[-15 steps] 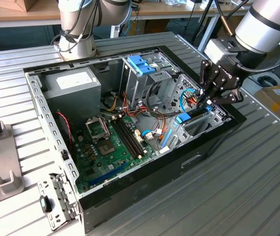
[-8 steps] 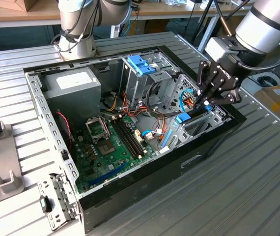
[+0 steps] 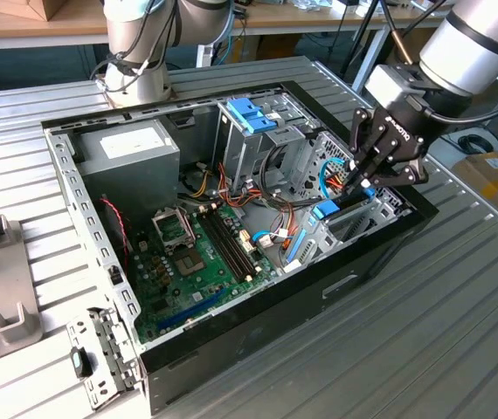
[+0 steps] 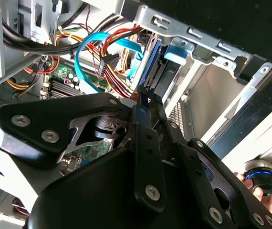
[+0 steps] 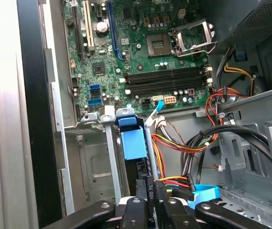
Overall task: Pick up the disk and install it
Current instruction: 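Insert the first disk wire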
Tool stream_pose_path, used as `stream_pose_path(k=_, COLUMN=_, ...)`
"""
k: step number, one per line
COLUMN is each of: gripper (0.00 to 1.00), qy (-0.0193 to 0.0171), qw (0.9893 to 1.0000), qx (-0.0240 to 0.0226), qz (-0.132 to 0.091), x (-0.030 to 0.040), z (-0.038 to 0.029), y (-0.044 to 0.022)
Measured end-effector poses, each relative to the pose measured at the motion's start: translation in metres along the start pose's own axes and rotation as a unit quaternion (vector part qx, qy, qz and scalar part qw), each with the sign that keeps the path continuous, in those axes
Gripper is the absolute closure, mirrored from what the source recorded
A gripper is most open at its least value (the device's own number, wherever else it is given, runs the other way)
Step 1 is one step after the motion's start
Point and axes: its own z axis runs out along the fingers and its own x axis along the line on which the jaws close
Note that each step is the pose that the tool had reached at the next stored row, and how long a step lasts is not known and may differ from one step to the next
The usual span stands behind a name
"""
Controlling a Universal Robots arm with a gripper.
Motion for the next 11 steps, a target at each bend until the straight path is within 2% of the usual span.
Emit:
stream_pose_path(k=2, gripper=0.81, qy=0.0001, qw=1.0000, qx=-0.0007, qz=0.000, x=-0.0006, z=0.0014, y=-0.0036)
stream_pose_path(k=8, gripper=0.81, qy=0.0011, qw=1.0000, qx=-0.0012, qz=-0.008, x=-0.0031, z=0.0023, y=-0.0084)
stream_pose_path(k=11, gripper=0.81, qy=0.0024, qw=0.9998, qx=-0.0018, qz=-0.018, x=-0.0040, z=0.0026, y=-0.0143)
